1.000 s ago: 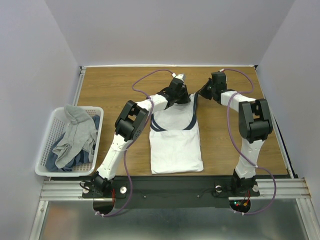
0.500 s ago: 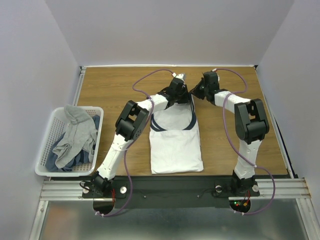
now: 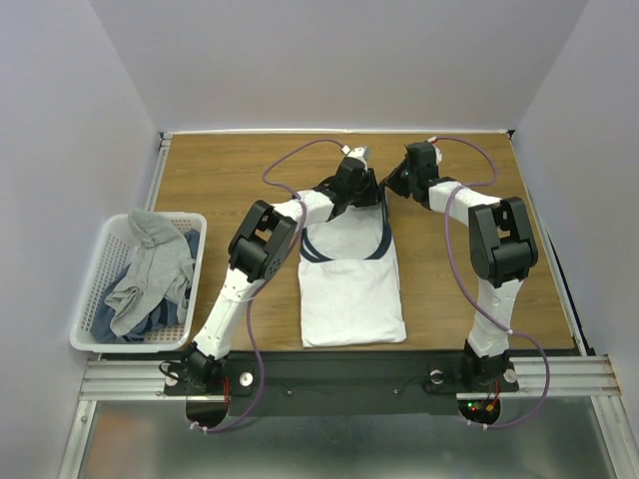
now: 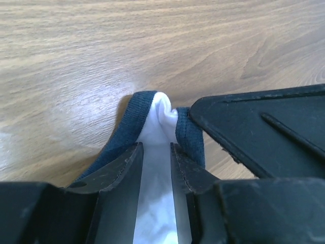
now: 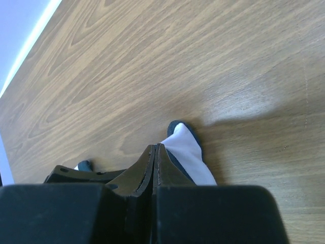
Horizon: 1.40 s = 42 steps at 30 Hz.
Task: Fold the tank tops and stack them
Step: Fold the tank top
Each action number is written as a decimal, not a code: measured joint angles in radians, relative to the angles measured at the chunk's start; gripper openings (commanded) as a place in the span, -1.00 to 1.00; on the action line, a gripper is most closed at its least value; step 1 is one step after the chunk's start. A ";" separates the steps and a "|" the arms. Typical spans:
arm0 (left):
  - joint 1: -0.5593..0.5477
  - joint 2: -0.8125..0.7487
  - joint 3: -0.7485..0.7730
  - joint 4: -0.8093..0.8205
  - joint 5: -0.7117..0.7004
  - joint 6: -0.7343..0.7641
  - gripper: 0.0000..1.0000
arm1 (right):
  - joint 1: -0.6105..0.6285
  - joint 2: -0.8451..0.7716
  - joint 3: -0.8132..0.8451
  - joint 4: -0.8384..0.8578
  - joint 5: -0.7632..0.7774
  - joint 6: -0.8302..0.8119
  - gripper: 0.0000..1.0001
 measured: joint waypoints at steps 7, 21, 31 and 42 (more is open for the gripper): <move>0.019 -0.060 -0.091 0.053 -0.003 -0.012 -0.21 | 0.000 0.000 0.000 0.000 0.005 0.000 -0.99; 0.088 -0.189 -0.240 0.143 -0.018 -0.069 -0.29 | 0.000 0.000 0.000 0.000 0.015 0.000 -0.99; 0.127 -0.360 -0.394 0.129 -0.103 -0.098 -0.30 | 0.008 0.046 0.043 0.000 0.018 0.011 -0.99; 0.128 -0.454 -0.506 0.124 -0.122 -0.106 -0.31 | 0.054 0.090 0.051 0.001 0.087 0.014 -0.92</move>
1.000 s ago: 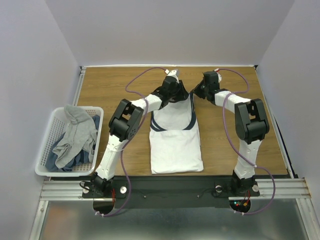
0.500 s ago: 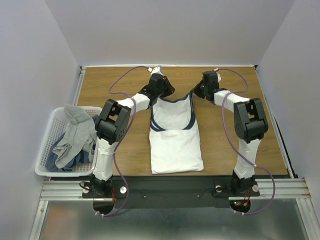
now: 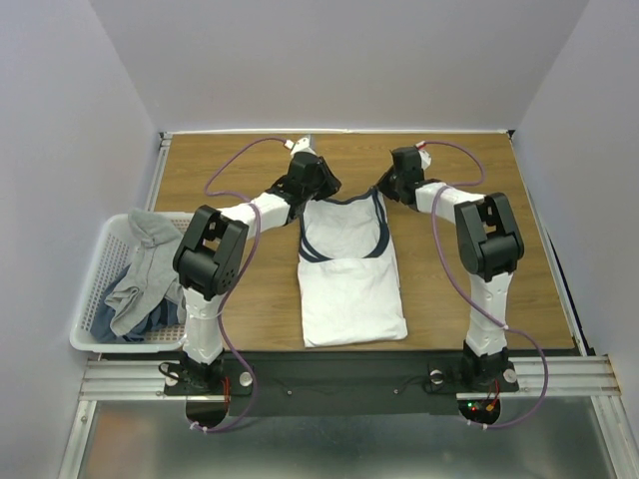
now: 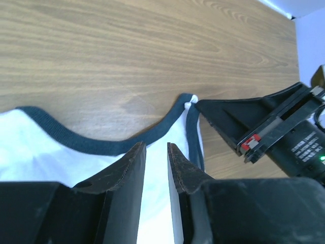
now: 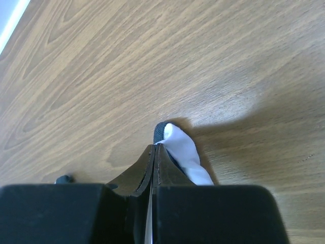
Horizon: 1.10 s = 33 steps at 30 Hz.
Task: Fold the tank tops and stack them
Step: Fold the tank top
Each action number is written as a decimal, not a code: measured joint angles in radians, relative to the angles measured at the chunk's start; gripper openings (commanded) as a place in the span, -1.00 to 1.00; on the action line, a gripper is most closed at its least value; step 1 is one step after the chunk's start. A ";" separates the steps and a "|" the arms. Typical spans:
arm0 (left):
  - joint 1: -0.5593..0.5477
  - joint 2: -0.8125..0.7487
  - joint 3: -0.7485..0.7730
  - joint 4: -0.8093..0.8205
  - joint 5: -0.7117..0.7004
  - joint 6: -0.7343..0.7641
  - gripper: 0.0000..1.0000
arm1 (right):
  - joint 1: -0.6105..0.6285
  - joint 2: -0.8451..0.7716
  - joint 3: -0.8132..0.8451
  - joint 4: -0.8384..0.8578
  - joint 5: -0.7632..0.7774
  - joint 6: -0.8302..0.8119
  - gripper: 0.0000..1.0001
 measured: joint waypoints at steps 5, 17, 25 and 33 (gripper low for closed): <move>0.001 -0.003 -0.019 -0.008 -0.005 0.001 -0.31 | 0.023 0.000 0.000 0.000 0.044 -0.010 -0.48; 0.045 -0.089 -0.085 -0.026 -0.020 0.008 -0.29 | 0.040 0.009 0.002 0.001 0.063 -0.039 0.11; 0.124 -0.135 -0.092 -0.069 -0.073 0.022 -0.29 | 0.040 0.011 0.025 0.000 0.055 -0.071 0.16; 0.212 -0.123 -0.092 -0.138 -0.094 0.035 -0.33 | 0.047 -0.006 0.047 -0.001 -0.026 -0.124 -0.03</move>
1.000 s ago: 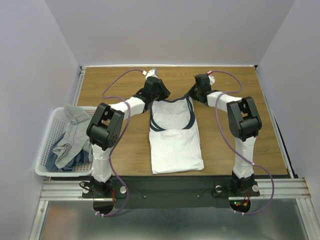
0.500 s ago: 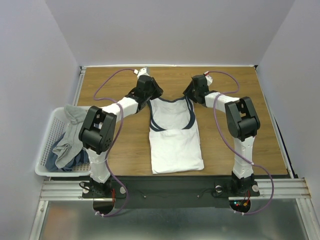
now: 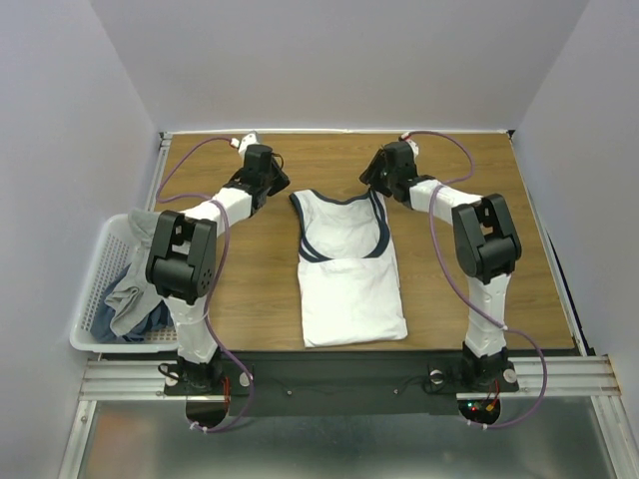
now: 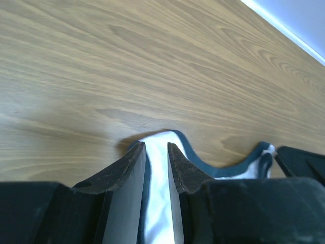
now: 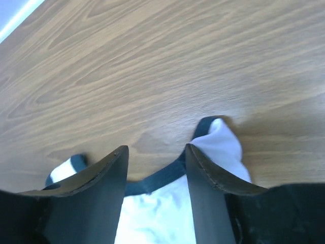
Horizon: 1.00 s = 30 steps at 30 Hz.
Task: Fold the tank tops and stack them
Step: Fold the tank top
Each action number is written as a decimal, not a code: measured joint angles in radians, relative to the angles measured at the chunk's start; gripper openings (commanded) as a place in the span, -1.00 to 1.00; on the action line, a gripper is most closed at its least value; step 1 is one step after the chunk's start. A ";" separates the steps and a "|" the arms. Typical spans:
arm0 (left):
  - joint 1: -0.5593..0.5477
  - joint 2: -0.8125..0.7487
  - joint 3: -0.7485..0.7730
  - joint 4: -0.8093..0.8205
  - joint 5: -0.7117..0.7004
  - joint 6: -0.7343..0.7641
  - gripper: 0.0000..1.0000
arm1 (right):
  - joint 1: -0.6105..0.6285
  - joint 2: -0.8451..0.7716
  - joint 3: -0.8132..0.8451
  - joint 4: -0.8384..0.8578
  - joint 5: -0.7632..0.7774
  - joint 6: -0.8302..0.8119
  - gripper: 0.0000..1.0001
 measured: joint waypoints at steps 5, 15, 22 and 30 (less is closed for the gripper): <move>0.040 0.064 0.020 -0.029 0.003 0.013 -0.44 | 0.058 -0.018 0.027 -0.010 -0.029 -0.067 -0.21; 0.061 0.219 0.112 -0.076 0.073 0.045 -0.63 | 0.303 0.079 0.256 -0.031 -0.017 -0.241 -0.20; 0.085 0.217 0.111 -0.079 0.098 0.032 -0.73 | 0.376 0.211 0.336 -0.045 0.037 -0.367 -0.19; 0.177 0.108 -0.005 -0.074 0.060 -0.042 -0.74 | 0.382 0.273 0.397 -0.082 0.111 -0.451 -0.19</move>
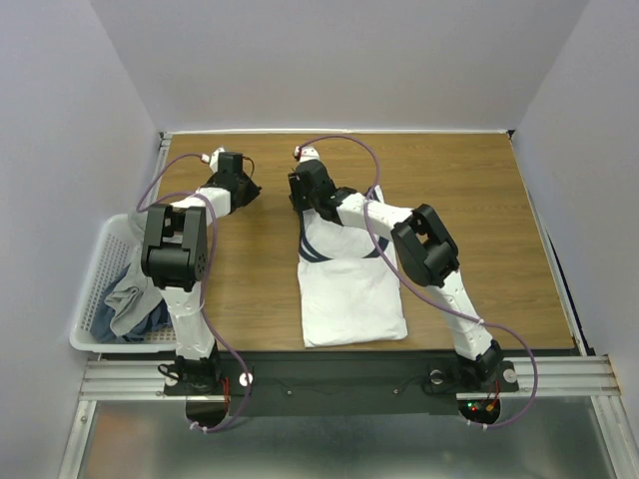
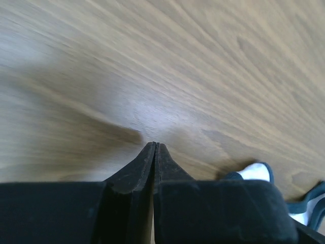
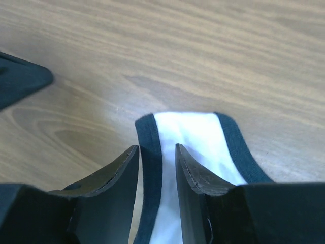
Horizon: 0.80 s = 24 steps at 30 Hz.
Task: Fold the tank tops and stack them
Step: Fold the tank top
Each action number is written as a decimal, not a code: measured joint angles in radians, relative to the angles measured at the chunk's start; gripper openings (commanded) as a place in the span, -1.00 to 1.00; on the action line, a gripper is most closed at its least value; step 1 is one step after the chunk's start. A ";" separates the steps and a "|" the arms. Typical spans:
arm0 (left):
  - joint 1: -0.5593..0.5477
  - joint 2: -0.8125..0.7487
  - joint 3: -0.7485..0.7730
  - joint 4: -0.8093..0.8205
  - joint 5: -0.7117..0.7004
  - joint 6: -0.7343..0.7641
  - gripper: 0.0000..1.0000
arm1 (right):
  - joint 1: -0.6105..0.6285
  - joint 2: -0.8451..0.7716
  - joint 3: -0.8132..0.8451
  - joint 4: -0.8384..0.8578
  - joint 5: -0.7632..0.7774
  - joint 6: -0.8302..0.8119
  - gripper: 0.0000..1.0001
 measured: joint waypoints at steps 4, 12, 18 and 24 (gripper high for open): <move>0.015 -0.050 -0.003 0.012 -0.006 -0.015 -0.75 | 0.017 0.013 0.041 -0.005 0.047 -0.036 -0.21; 0.009 -0.082 -0.003 0.024 -0.001 -0.023 -0.75 | 0.064 0.063 0.143 -0.018 0.124 -0.092 -0.25; 0.009 -0.090 -0.014 0.024 -0.001 -0.024 -0.75 | 0.074 0.095 0.156 -0.047 0.177 -0.114 -0.25; 0.009 -0.109 -0.024 0.028 0.000 -0.027 -0.75 | 0.073 0.134 0.201 -0.065 0.211 -0.141 -0.25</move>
